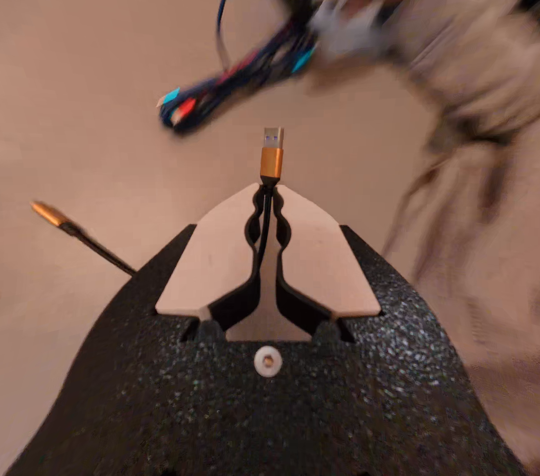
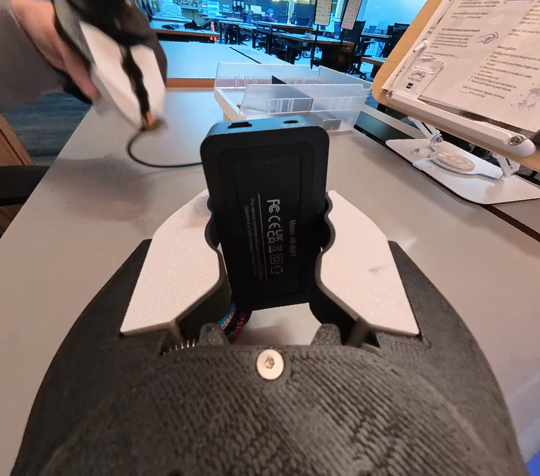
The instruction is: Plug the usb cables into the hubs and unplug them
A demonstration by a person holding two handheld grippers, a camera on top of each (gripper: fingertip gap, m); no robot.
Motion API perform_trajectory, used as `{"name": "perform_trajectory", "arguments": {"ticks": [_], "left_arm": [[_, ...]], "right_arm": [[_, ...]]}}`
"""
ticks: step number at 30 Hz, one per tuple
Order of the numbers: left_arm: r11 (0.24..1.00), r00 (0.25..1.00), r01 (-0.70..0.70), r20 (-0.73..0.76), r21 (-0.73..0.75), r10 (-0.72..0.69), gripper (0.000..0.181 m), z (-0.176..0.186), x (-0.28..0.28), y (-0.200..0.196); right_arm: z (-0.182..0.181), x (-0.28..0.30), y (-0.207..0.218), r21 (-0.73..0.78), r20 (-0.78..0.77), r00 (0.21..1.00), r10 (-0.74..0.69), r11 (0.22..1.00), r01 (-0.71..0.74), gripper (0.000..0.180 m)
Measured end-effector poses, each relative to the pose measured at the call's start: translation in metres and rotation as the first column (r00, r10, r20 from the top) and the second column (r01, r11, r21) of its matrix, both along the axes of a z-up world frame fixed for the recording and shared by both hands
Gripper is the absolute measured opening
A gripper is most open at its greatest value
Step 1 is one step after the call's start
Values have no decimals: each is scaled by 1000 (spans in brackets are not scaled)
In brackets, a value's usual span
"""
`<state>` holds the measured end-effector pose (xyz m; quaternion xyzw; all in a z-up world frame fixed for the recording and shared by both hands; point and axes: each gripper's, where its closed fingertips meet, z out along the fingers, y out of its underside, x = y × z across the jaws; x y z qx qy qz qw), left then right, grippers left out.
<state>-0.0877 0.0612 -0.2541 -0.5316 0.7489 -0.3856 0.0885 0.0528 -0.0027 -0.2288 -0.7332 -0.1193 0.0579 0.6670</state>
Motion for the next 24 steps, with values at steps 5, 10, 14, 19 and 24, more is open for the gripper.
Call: {"name": "perform_trajectory", "arguments": {"ticks": [5, 10, 14, 19, 24], "left_arm": [[829, 982, 100, 189, -551, 7, 5, 129, 0, -13], [894, 990, -78, 75, -441, 124, 0, 68, 27, 36], [970, 975, -216, 26, -116, 220, 3, -12, 53, 75], [982, 981, -184, 62, 40, 182, 18, -43, 67, 57], [965, 995, -85, -20, 249, 93, 23, -65, 56, 35]], "right_arm": [[1, 0, -1, 2, -3, 1000, 3, 1000, -3, 68], [1, -1, 0, -1, -3, 1000, 8, 1000, -8, 68], [-2, -2, 0, -11, 8, 1000, 6, 1000, -5, 68], [-3, 3, -2, -14, 5, 1000, -12, 1000, 12, 68], [-5, 5, -2, -24, 18, 1000, -17, 1000, 18, 68]]}}
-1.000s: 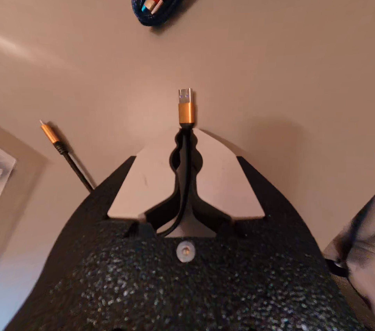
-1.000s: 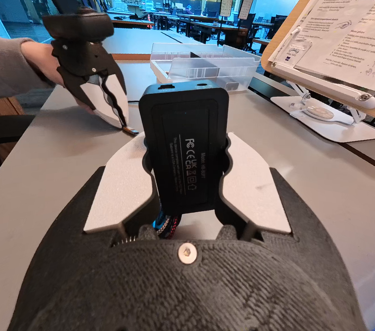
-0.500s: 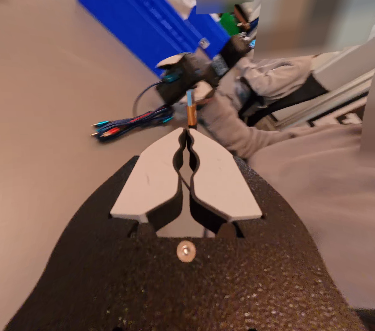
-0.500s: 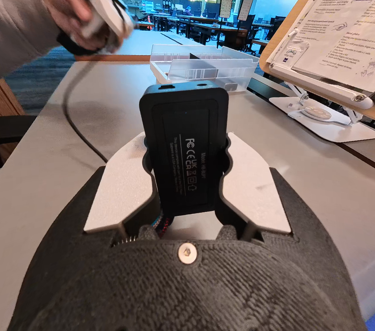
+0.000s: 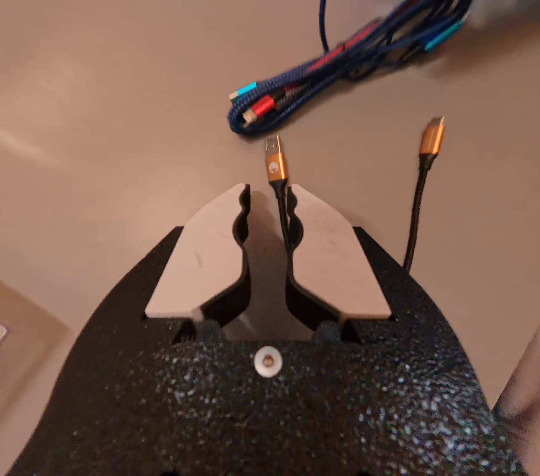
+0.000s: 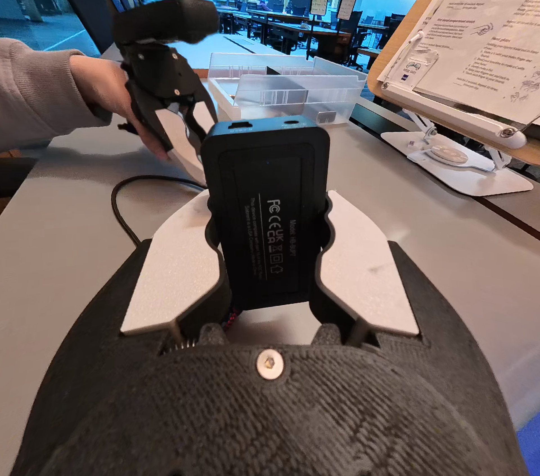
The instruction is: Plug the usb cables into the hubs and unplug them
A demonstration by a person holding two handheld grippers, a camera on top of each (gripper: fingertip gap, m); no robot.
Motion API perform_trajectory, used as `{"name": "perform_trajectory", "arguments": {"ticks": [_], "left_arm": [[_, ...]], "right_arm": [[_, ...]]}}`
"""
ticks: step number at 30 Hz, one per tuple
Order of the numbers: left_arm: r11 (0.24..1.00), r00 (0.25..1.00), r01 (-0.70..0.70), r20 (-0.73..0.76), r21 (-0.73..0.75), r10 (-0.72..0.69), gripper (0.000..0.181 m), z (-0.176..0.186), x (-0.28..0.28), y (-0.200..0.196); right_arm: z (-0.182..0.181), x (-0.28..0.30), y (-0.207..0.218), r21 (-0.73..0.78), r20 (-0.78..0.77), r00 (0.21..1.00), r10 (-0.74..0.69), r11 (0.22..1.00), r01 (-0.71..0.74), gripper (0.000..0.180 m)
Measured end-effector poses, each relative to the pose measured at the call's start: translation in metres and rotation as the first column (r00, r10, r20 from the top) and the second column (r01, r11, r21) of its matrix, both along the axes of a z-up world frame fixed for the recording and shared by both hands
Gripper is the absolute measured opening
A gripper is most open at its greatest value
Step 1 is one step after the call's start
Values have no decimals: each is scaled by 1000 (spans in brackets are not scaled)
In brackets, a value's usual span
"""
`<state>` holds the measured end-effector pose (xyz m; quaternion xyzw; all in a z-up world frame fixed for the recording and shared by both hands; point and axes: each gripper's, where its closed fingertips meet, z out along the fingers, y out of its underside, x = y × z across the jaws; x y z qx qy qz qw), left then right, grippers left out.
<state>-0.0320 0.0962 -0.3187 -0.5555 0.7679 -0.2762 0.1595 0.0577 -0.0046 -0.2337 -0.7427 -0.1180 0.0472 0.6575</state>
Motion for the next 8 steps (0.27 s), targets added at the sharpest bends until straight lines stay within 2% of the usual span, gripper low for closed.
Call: {"name": "perform_trajectory", "arguments": {"ticks": [3, 5, 8], "left_arm": [[1000, 994, -5, -110, 27, 8, 23, -15, -8, -3], [1000, 995, -14, -98, 14, 15, 23, -15, -8, -5], [997, 998, 8, -69, 79, -3, 20, -17, -9, -4]], "right_arm": [[0, -1, 0, 1, 7, 1000, 5, 1000, -5, 68], [1, -3, -1, 6, -6, 1000, 16, 1000, -16, 68], [3, -5, -2, 9, -32, 999, 37, 999, -36, 68]]}}
